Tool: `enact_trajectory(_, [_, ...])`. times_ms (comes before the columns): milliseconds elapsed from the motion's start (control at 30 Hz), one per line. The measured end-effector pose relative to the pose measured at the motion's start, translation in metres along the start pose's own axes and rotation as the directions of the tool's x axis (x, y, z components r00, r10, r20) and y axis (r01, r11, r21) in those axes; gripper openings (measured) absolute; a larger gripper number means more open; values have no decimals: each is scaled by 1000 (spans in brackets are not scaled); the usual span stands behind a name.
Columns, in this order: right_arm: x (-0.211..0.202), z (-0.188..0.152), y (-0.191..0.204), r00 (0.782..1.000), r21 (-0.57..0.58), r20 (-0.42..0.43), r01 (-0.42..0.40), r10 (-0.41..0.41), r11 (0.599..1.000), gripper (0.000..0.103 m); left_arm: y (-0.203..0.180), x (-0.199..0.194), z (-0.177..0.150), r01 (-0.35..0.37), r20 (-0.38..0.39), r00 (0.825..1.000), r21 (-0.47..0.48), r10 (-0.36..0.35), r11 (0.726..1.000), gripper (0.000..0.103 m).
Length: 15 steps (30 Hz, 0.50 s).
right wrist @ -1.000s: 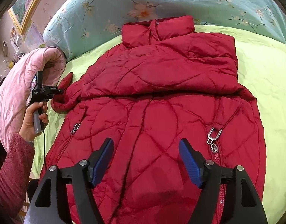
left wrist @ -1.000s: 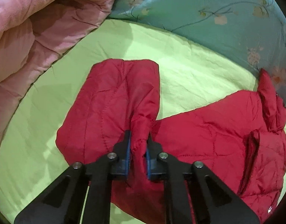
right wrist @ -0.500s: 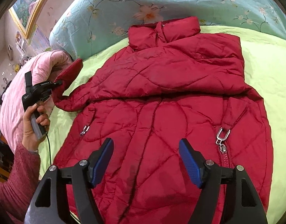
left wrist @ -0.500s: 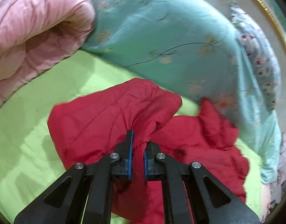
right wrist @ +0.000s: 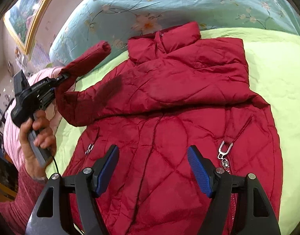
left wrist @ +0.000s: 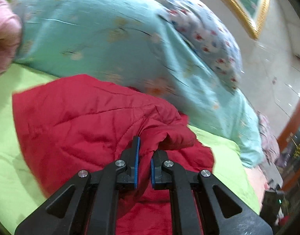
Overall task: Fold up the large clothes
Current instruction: 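Fold the held sleeve across the jacket body with the left gripper and release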
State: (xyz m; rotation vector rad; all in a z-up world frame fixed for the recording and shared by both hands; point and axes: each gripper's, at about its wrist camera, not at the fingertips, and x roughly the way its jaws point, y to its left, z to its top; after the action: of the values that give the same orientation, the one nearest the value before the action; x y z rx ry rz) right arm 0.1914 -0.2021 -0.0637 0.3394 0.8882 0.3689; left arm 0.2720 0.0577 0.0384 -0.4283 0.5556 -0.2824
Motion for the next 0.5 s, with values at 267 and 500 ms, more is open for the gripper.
enact_trajectory(267, [-9,21,-32,996,97,81,31,-39,995,74,-58,62,-36,109,-157,983,90,-94,990,6])
enact_trajectory(500, [3,61,-62,991,170,132,3,-26,985,73,-63,89,-70,103,-253,965,112,-72,988,6])
